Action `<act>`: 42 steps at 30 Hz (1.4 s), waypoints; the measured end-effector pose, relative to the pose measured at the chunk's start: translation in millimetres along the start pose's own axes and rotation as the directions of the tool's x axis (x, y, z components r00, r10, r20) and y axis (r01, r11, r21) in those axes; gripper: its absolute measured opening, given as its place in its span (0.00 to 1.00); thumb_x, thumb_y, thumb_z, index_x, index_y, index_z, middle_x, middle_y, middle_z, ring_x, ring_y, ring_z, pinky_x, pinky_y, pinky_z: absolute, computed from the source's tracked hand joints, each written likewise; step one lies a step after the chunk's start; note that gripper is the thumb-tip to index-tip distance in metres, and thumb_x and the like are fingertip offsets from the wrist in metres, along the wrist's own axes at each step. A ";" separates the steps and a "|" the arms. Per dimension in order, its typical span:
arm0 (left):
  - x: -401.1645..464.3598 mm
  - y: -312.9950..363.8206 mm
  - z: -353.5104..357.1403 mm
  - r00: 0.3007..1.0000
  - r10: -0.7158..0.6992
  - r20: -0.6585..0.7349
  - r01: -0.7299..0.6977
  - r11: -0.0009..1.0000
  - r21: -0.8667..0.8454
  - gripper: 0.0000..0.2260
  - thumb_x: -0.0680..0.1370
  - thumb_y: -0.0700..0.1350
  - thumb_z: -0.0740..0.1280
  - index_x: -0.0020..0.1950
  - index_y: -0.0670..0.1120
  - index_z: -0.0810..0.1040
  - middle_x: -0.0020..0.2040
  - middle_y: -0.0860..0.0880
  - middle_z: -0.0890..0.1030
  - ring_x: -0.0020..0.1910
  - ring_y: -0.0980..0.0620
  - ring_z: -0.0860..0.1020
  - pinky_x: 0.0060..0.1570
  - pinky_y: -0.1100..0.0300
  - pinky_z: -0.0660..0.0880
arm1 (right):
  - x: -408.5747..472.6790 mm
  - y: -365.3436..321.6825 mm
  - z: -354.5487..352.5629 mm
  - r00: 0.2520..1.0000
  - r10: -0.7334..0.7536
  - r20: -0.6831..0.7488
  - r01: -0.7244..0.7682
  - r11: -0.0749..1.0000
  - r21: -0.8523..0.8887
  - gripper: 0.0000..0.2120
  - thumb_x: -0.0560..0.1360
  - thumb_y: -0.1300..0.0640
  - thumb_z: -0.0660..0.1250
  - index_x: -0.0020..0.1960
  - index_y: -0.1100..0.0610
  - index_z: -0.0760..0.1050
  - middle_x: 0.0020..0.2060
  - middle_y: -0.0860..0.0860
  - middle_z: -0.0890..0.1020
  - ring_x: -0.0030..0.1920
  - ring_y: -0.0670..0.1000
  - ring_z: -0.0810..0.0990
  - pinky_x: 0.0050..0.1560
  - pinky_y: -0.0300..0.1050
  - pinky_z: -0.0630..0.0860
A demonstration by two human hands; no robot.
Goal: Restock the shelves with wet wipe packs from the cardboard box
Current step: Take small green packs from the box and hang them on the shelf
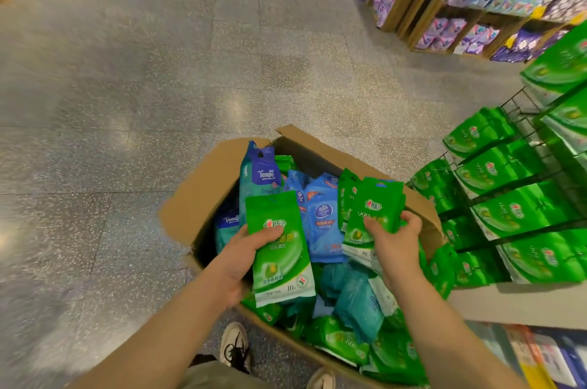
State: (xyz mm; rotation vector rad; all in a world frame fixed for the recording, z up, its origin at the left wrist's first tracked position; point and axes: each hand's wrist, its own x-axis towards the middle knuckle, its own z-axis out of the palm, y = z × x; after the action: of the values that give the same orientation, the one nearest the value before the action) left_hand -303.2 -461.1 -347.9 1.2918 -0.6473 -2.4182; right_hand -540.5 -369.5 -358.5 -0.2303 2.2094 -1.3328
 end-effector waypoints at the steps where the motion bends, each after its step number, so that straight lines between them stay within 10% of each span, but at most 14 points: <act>1: 1.7 0.6 -2.2 1.000 0.014 -0.005 -0.014 1.000 0.027 0.22 0.71 0.44 0.73 0.63 0.42 0.78 0.54 0.39 0.85 0.48 0.41 0.85 0.48 0.48 0.82 | -7.3 -4.0 -2.0 0.999 -0.008 0.044 0.005 0.998 0.064 0.22 0.75 0.60 0.76 0.61 0.50 0.67 0.56 0.54 0.83 0.51 0.54 0.84 0.59 0.59 0.80; 8: 14.5 0.1 -5.0 0.998 0.047 -0.032 -0.044 0.995 0.085 0.29 0.68 0.47 0.78 0.67 0.47 0.74 0.54 0.43 0.85 0.51 0.40 0.84 0.55 0.42 0.80 | -55.9 -41.5 -19.3 0.920 0.103 0.378 -0.287 0.834 0.471 0.15 0.80 0.59 0.65 0.66 0.59 0.77 0.58 0.60 0.85 0.54 0.60 0.86 0.52 0.61 0.84; 14: 19.6 -3.3 24.3 0.999 -0.003 0.046 0.001 0.999 0.046 0.37 0.63 0.70 0.73 0.68 0.55 0.74 0.59 0.49 0.84 0.58 0.45 0.82 0.63 0.42 0.75 | -81.7 -49.2 -12.7 0.905 0.092 0.415 -0.263 0.888 0.377 0.15 0.82 0.59 0.64 0.67 0.59 0.75 0.57 0.60 0.85 0.57 0.62 0.85 0.57 0.66 0.81; 22: 16.6 -20.2 54.5 0.985 0.022 0.172 -0.035 0.997 0.074 0.31 0.68 0.56 0.75 0.68 0.49 0.74 0.57 0.46 0.85 0.55 0.45 0.84 0.56 0.48 0.79 | -97.5 -40.2 -23.7 0.933 -0.016 0.359 -0.077 0.967 0.242 0.14 0.82 0.59 0.66 0.67 0.51 0.76 0.59 0.52 0.85 0.60 0.56 0.84 0.65 0.63 0.77; 26: 2.7 -27.6 74.8 0.979 0.011 0.203 -0.044 0.986 0.163 0.40 0.62 0.68 0.74 0.68 0.50 0.74 0.58 0.47 0.84 0.55 0.46 0.84 0.59 0.45 0.78 | -105.9 -39.5 -49.3 0.903 -0.024 0.429 -0.015 0.996 0.086 0.14 0.84 0.55 0.64 0.68 0.46 0.75 0.61 0.47 0.85 0.62 0.51 0.83 0.68 0.60 0.76; 30: -13.5 -44.5 106.9 0.969 -0.009 0.247 -0.056 0.966 0.254 0.46 0.56 0.78 0.68 0.67 0.53 0.76 0.60 0.49 0.83 0.57 0.48 0.83 0.60 0.46 0.78 | -120.0 -35.5 -86.5 0.924 -0.049 0.380 0.033 0.998 0.049 0.13 0.83 0.50 0.66 0.66 0.42 0.75 0.60 0.44 0.85 0.61 0.49 0.83 0.68 0.59 0.75; 42: -122.9 -156.5 248.4 0.804 -0.326 0.497 0.091 0.894 0.439 0.29 0.71 0.64 0.64 0.64 0.46 0.79 0.57 0.41 0.84 0.54 0.43 0.84 0.54 0.47 0.80 | -207.4 20.2 -259.2 0.998 -0.043 -0.036 0.052 0.958 0.283 0.11 0.79 0.54 0.72 0.61 0.46 0.79 0.54 0.47 0.87 0.55 0.50 0.86 0.63 0.58 0.79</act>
State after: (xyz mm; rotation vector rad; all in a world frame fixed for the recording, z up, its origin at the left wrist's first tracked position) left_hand -456.5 -210.9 -224.6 0.7757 -1.2690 -2.9985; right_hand -501.9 -76.0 -207.0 -0.1575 2.0151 -1.6690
